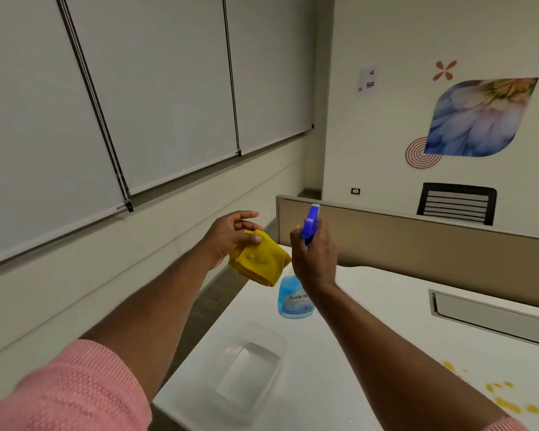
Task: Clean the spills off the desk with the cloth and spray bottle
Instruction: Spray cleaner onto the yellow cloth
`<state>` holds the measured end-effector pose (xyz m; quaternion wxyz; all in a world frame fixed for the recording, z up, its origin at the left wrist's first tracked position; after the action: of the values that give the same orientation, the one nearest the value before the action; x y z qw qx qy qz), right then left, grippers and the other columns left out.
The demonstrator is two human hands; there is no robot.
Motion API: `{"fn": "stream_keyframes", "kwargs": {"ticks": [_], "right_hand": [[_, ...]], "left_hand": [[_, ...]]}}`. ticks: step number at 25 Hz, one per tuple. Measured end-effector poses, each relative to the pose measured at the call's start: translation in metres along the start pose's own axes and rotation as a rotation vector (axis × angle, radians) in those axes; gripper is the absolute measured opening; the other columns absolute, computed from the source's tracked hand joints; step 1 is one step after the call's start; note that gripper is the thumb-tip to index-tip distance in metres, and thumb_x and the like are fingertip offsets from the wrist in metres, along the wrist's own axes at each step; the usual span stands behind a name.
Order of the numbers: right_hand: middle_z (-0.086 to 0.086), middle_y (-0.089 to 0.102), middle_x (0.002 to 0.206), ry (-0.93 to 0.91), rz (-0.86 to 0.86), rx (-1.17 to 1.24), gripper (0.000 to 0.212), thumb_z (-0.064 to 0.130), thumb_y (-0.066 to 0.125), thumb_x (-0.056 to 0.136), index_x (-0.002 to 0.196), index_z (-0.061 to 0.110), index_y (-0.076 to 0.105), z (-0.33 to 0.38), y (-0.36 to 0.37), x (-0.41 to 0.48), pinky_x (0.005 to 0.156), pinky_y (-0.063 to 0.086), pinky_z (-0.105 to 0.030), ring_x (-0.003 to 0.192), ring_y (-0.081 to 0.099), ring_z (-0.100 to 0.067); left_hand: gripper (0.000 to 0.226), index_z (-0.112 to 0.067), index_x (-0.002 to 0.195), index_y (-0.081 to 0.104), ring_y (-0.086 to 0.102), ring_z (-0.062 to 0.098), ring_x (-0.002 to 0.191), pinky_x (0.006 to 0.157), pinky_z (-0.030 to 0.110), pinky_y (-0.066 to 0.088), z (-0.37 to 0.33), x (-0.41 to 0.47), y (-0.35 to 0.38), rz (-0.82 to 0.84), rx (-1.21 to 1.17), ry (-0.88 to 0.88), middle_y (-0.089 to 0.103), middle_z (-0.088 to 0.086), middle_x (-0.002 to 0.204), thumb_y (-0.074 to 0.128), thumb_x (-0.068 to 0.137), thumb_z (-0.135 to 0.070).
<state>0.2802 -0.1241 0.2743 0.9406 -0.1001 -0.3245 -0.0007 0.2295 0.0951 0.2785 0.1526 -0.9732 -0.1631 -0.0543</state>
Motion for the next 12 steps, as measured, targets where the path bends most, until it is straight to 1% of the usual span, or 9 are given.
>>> {"fn": "stream_keyframes", "kwargs": {"ticks": [3, 7, 10, 12], "right_hand": [[-0.001, 0.054, 0.081, -0.038, -0.037, -0.032, 0.041, 0.062, 0.038, 0.088, 0.101, 0.024, 0.046, 0.012, -0.047, 0.018, 0.061, 0.044, -0.026, 0.070, 0.052, -0.016], [-0.004, 0.056, 0.081, -0.087, -0.079, -0.062, 0.042, 0.060, 0.039, 0.087, 0.102, 0.022, 0.049, 0.027, -0.129, 0.038, 0.061, 0.051, -0.033, 0.068, 0.056, -0.022], [-0.004, 0.058, 0.078, -0.123, -0.093, -0.076, 0.038, 0.055, 0.042, 0.086, 0.098, 0.020, 0.053, 0.033, -0.192, 0.047, 0.060, 0.052, -0.035, 0.066, 0.056, -0.022], [-0.004, 0.058, 0.078, -0.139, -0.092, -0.093, 0.037, 0.052, 0.044, 0.085, 0.096, 0.018, 0.055, 0.034, -0.230, 0.050, 0.061, 0.053, -0.036, 0.067, 0.057, -0.023]], "left_hand": [[0.061, -0.023, 0.134, 0.059, 0.069, 0.022, 0.106, 0.077, 0.031, 0.061, -0.050, 0.011, 0.034, 0.017, -0.027, 0.072, 0.073, 0.002, 0.115, 0.083, 0.078, -0.012], [0.062, -0.020, 0.135, 0.058, 0.069, 0.024, 0.108, 0.087, 0.039, 0.060, -0.115, 0.018, 0.103, 0.063, -0.051, 0.157, 0.073, 0.005, 0.117, 0.083, 0.079, -0.011], [0.062, -0.015, 0.135, 0.058, 0.069, 0.025, 0.110, 0.089, 0.038, 0.059, -0.157, 0.014, 0.158, 0.089, -0.101, 0.205, 0.073, 0.008, 0.118, 0.082, 0.078, -0.004], [0.063, -0.011, 0.134, 0.058, 0.069, 0.027, 0.110, 0.092, 0.040, 0.058, -0.182, 0.010, 0.194, 0.100, -0.135, 0.230, 0.072, 0.012, 0.120, 0.081, 0.077, 0.001]]}}
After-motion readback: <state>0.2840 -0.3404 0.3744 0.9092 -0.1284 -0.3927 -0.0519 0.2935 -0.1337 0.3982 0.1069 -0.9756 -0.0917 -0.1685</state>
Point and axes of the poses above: each hand's wrist, its own x-axis towards the middle knuckle, its own y-axis out of the palm, z = x × y, the point moved 9 cm from there along x, towards the middle knuckle
